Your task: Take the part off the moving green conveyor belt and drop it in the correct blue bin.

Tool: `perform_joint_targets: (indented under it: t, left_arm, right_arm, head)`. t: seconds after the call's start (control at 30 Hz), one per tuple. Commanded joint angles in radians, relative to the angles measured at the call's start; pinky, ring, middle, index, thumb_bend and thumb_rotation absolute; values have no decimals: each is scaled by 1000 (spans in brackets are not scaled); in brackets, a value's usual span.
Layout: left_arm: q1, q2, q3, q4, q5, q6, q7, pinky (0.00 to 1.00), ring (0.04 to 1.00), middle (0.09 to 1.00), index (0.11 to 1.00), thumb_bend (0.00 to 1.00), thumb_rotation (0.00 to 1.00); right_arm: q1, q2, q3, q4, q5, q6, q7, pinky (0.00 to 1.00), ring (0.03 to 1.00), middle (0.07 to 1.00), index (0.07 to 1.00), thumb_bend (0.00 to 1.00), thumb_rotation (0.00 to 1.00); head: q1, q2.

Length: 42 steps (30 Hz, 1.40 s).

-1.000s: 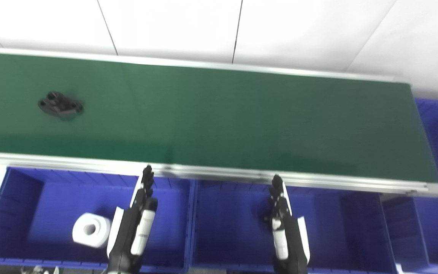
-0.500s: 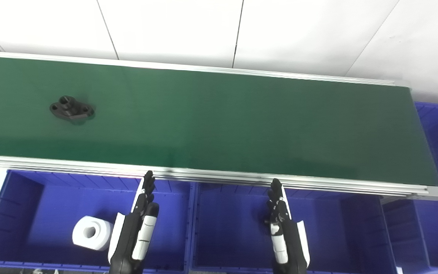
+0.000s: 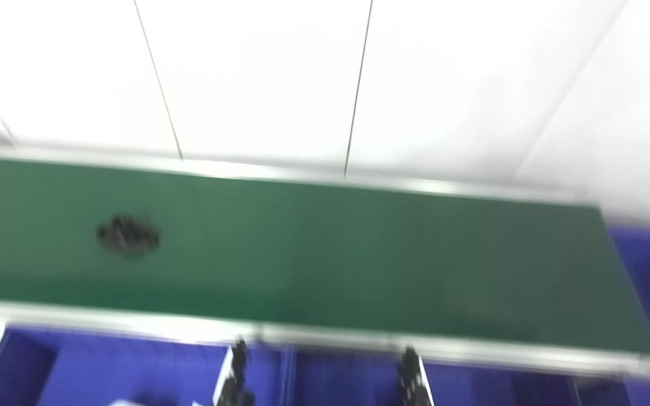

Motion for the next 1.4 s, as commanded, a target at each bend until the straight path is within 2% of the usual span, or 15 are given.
perform_joint_targets:
  t: [0.0,0.23,0.33,0.57,0.67,0.77,0.8,0.83,0.97,1.0,1.03,1.1,1.2,1.27,1.37]
  left_arm:
    - [2,-36,-12,2,38,-52,31,1000,995,1000,1000,529,1000]
    - [2,-57,-43,11,70,-37,47,1000,997,1000,1000,557,1000]
    - [5,-61,-53,9,97,-30,53,1000,994,1000,1000,573,1000]
    - [16,-80,-77,-9,140,-2,61,1000,986,1000,1000,543,1000]
    - [23,-75,-85,-33,141,29,49,1000,990,1000,1000,561,1000]
    - [29,-67,-90,-59,144,51,46,1000,979,1000,1000,572,1000]
    - [31,-67,-89,-67,144,52,51,1000,977,1000,1000,574,1000]
    - [33,-67,-89,-72,143,54,55,1000,965,998,1000,560,1000]
    - [37,-58,-84,-110,119,68,48,1000,967,1000,1000,563,1000]
    - [37,-55,-84,-117,114,73,44,1000,968,1000,1000,563,1000]
    - [37,-50,-84,-132,111,86,37,1000,974,1000,1000,581,1000]
    - [33,-35,-83,-161,121,119,25,999,978,1000,1000,601,1000]
    - [25,-14,-76,-188,109,148,9,984,987,1000,1000,595,1000]
    - [18,0,-72,-186,90,131,1,995,995,1000,1000,540,1000]
    - [16,6,-67,-191,90,136,0,993,990,1000,1000,529,999]
  right_arm:
    - [10,-1,0,-9,16,-45,29,1000,1000,1000,1000,932,927]
    - [12,-21,-35,-23,53,-42,71,1000,1000,1000,1000,914,912]
    - [15,-28,-47,-28,57,-41,83,1000,1000,1000,1000,912,910]
    - [25,-31,-70,-56,65,-31,97,1000,1000,1000,1000,903,924]
    - [28,-48,-70,-67,64,-29,114,1000,1000,1000,1000,876,882]
    - [38,-44,-78,-107,22,-16,102,1000,1000,1000,1000,859,798]
    - [46,-35,-85,-144,-17,-12,87,1000,1000,1000,1000,857,783]
    - [51,-29,-89,-169,-44,-10,77,973,975,1000,1000,836,718]
    - [62,-8,-89,-335,-171,30,65,911,925,989,1000,864,629]
    - [56,-9,-87,-369,-193,43,71,904,922,986,1000,863,625]
    - [47,-8,-83,-402,-209,60,79,878,909,970,1000,875,594]
    - [15,-2,-77,-458,-244,88,92,842,882,942,1000,898,538]
    - [-34,12,-66,-515,-296,152,112,819,877,922,1000,906,468]
    - [-91,29,-60,-541,-311,226,129,810,877,929,997,887,421]
    - [-183,42,-58,-567,-370,351,165,801,882,953,983,888,418]
  head:
    - [16,1]
    - [93,8]
    - [113,-4]
    - [166,25]
    - [168,41]
    - [163,59]
    - [156,78]
    - [156,78]
    - [128,154]
    - [128,154]
    - [120,180]
    - [103,197]
    - [84,204]
    - [71,205]
    - [68,205]
